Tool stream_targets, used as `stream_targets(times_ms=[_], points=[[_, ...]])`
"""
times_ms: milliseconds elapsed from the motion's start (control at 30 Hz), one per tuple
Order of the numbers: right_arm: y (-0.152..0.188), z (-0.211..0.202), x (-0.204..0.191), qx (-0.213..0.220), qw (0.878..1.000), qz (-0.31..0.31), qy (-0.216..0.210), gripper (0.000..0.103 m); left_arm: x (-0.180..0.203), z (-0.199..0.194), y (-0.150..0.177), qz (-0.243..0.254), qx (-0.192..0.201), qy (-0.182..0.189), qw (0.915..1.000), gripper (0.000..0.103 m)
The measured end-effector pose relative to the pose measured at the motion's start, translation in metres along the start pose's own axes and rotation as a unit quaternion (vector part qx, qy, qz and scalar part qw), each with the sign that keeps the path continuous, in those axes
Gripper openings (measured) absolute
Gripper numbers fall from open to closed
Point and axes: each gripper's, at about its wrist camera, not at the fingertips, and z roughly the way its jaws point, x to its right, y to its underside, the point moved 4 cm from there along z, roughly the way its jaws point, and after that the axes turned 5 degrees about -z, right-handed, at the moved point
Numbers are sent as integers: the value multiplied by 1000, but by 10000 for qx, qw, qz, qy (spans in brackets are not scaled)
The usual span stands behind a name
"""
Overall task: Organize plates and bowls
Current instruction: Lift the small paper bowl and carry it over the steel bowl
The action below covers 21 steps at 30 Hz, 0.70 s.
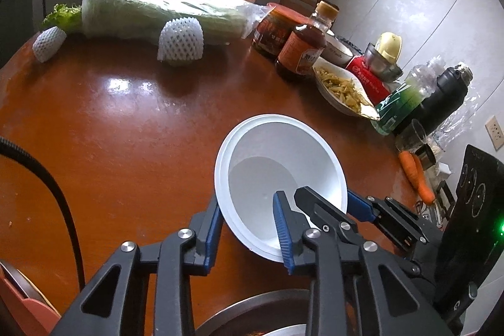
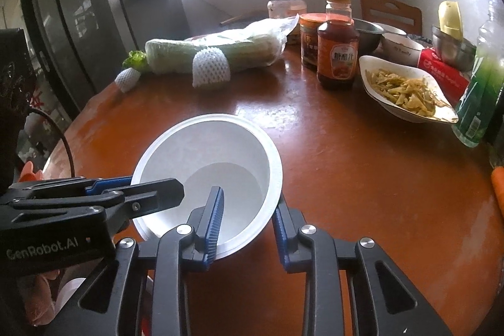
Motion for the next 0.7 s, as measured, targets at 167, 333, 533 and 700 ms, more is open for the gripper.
stream_targets(times_ms=[167,333,533,700], points=[[-4,-9,-3,92,10000,-27,12,31,3,-10,-1,65,96,25,9999,32],[-8,-19,-7,182,9998,-73,50,31,5,-23,-1,136,208,64,9997,32],[-10,-33,-16,307,9994,-121,68,31,7,-41,2,192,365,81,9991,32],[-11,-48,-24,440,9988,-177,87,31,11,-58,6,256,519,82,9983,32]])
